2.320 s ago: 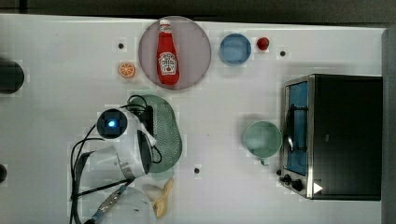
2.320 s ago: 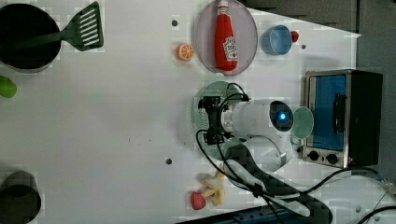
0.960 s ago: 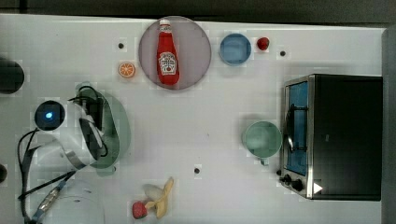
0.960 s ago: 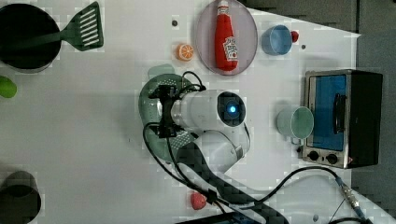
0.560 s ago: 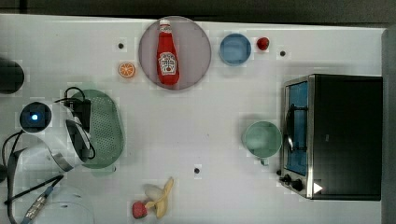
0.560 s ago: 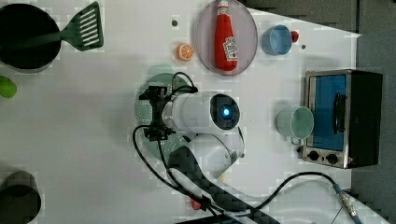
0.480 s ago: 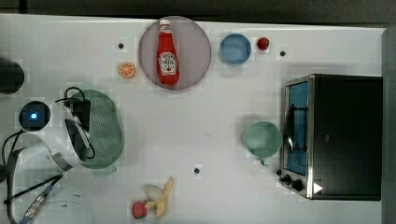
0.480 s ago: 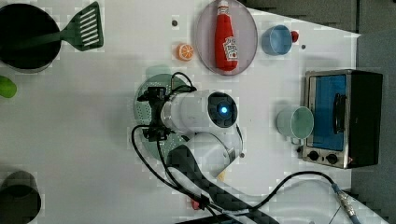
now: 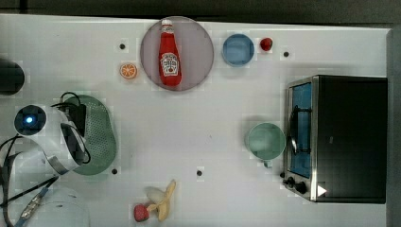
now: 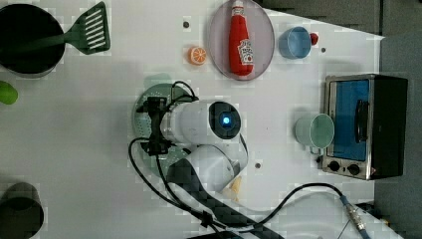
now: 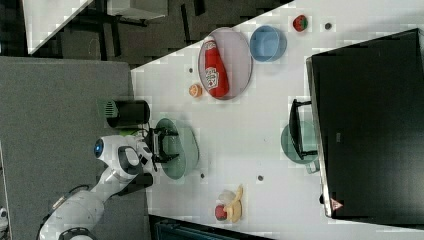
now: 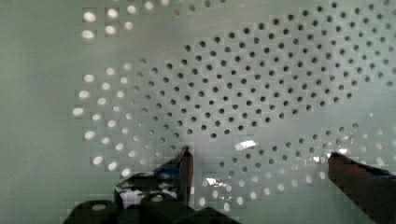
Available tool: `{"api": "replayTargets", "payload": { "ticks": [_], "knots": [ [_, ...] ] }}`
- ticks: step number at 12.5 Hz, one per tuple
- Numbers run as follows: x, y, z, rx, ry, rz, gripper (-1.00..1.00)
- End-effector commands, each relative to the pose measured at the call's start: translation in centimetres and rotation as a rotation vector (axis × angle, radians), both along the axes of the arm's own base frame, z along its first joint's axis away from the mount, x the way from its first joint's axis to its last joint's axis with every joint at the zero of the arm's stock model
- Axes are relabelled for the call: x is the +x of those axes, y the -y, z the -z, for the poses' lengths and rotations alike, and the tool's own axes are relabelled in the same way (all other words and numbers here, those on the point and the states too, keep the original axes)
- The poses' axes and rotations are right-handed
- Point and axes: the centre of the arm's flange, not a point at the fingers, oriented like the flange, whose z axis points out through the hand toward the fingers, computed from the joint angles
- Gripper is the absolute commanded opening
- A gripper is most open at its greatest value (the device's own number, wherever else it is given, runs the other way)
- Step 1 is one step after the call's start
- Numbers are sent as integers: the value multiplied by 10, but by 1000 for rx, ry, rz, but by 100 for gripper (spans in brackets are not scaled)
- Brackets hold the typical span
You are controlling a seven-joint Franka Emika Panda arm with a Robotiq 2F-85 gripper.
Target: Drag strainer right to left.
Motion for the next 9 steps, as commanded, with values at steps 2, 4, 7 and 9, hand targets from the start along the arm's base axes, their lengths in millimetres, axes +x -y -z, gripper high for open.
{"api": "replayTargets", "payload": {
  "ticks": [2,4,7,9],
  "knots": [
    [6,-7,-36,2,22,-23,100],
    [18,12,-75,-22,8,-119,100],
    [50,63,-169,-29,41,-248,100],
    [68,123,-238,-35,60,-344,100]
  ]
}}
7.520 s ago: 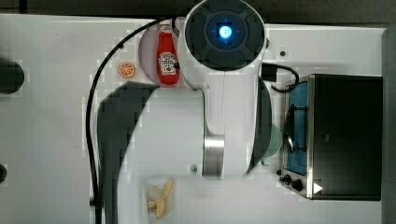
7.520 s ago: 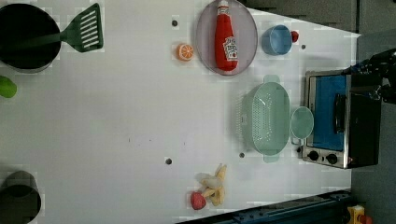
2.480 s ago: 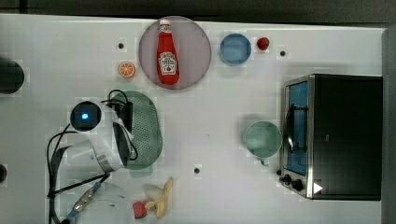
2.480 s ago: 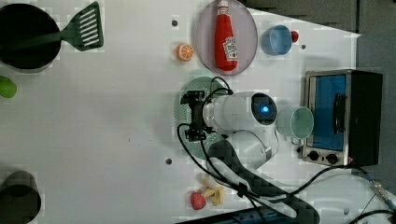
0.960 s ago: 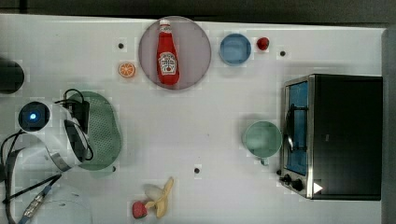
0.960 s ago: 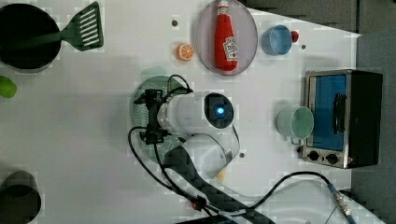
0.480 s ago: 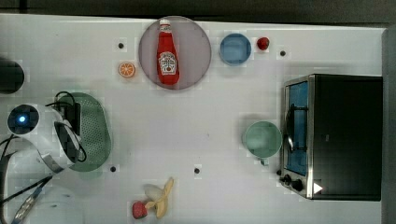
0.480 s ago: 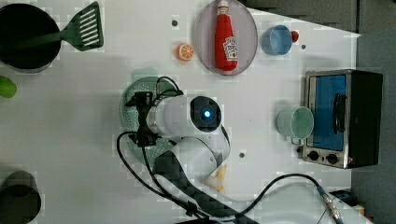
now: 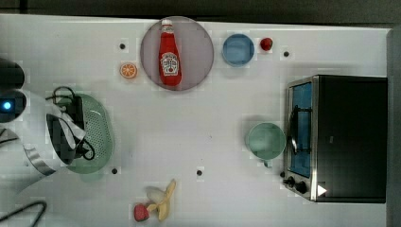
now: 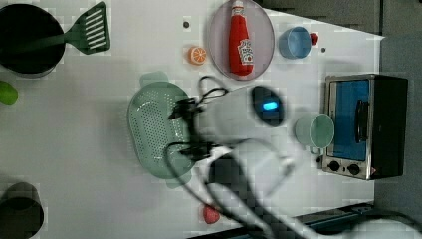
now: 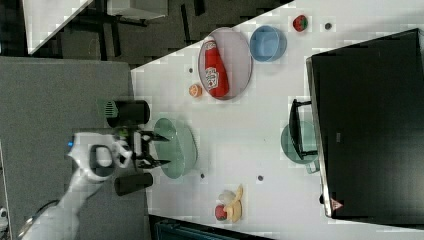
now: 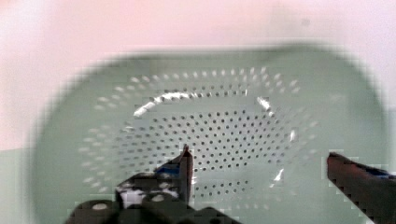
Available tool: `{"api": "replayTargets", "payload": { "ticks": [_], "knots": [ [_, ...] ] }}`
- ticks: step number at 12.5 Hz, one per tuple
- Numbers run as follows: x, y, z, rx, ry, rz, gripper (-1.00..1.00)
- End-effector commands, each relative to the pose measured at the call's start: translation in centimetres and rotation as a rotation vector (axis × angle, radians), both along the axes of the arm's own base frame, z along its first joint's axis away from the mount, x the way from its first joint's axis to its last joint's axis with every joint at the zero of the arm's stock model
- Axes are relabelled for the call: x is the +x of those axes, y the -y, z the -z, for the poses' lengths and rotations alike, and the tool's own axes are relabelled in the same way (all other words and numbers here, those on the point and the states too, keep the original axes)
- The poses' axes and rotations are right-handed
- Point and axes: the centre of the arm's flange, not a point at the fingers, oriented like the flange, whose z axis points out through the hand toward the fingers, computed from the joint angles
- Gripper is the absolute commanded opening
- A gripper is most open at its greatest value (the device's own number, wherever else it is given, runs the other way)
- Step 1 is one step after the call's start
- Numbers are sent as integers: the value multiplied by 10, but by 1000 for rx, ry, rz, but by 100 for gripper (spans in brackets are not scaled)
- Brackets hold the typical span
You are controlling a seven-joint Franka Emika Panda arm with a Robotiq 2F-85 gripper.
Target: Drag strainer right to left.
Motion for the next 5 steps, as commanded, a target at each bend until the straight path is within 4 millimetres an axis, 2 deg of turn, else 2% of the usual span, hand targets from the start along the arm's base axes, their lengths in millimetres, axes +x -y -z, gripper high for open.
{"api": "replayTargets", "payload": {
  "ticks": [1,3,5],
  "knots": [
    [66,113,-158,87,153,-196,100],
    [73,198,-228,93,195,-294,100],
    [67,287,-281,77,224,-337,100]
  ]
}}
